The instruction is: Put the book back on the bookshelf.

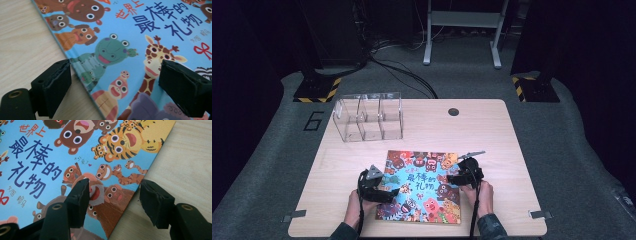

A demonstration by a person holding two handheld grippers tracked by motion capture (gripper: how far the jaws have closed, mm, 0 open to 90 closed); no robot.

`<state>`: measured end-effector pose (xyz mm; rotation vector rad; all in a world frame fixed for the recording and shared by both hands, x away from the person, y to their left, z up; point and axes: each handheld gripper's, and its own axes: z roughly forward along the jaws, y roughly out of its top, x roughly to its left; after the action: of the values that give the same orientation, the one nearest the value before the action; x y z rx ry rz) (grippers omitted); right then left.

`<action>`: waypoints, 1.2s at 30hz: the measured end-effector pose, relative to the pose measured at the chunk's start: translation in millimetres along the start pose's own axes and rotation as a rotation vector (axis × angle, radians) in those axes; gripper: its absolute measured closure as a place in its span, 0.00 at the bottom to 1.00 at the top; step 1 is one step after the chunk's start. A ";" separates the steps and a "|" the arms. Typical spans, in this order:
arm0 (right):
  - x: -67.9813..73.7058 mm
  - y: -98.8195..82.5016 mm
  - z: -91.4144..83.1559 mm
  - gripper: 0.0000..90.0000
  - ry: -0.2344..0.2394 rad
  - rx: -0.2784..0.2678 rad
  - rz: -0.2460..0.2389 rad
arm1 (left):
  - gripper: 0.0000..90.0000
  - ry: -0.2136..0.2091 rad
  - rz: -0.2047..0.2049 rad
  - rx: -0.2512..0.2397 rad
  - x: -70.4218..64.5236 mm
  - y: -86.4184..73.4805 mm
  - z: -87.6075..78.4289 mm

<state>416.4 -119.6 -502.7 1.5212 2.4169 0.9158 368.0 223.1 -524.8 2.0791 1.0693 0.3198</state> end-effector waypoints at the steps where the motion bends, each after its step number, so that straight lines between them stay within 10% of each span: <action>1: -0.2 0.1 0.1 0.46 0.000 0.000 0.002 | 0.13 -0.001 0.010 0.002 0.9 0.1 -0.4; 30: -24.8 15.9 2.2 0.42 0.055 0.038 0.009 | 0.10 0.005 -0.043 0.000 -0.3 10.2 9.3; 36: -26.2 19.7 4.1 0.43 0.074 0.044 0.024 | 0.08 0.013 0.007 0.020 -3.0 12.2 11.9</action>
<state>445.8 -134.3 -500.0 1.5614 2.4907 0.9462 379.6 210.3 -523.7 2.1022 1.0773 0.3281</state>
